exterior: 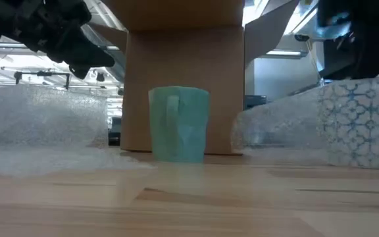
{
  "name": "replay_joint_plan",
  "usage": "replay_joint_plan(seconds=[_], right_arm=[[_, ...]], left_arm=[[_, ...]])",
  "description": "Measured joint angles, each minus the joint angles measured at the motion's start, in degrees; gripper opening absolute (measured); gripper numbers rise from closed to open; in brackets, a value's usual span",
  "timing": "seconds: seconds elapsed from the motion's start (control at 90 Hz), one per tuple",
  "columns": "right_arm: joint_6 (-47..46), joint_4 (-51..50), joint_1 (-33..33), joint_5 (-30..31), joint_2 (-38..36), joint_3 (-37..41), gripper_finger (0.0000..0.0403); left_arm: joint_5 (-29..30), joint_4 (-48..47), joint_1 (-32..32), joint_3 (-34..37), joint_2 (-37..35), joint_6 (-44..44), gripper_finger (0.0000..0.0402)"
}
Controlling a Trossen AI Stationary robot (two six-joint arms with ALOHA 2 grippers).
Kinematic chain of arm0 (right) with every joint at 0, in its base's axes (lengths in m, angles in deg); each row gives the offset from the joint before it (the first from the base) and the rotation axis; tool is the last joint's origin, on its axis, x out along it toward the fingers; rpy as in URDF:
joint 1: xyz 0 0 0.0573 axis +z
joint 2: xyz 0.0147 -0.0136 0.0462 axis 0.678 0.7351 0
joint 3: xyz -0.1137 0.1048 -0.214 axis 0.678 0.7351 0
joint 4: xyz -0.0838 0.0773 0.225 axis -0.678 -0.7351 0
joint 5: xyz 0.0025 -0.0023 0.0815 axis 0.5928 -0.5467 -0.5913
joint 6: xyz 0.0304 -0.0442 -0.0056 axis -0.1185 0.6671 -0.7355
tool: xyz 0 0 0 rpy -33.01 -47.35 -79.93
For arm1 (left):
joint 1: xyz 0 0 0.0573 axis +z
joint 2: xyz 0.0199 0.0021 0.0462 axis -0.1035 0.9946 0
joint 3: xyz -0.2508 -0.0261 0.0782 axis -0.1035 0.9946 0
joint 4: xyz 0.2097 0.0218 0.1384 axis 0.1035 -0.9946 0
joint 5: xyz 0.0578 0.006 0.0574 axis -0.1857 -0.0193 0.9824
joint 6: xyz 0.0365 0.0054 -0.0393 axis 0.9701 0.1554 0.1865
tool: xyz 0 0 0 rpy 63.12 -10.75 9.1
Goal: Wrap mug
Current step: Wrap the bottom white blue floral mug glass
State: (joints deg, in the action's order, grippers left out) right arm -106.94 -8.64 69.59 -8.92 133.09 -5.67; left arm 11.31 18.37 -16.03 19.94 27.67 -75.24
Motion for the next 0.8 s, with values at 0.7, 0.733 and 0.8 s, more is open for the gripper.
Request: replay_joint_plan(seconds=[0.7,0.733,0.8], right_arm=[[8.9,-6.7,-7.1,-9.7,3.2,-11.4,0.0001],[8.2,-8.3,-7.1,-9.7,2.3,-12.5,0.0001],[5.5,-12.2,-6.8,-9.7,0.2,-14.3,0.0]], left_arm=[[0.1,0.0,0.0,0.0,0.0,0.0,0.0],[0.1,0.0,0.0,0.0,0.0,0.0,0.0],[0.2,0.0,0.0,0.0,0.0,0.0,0.0]])
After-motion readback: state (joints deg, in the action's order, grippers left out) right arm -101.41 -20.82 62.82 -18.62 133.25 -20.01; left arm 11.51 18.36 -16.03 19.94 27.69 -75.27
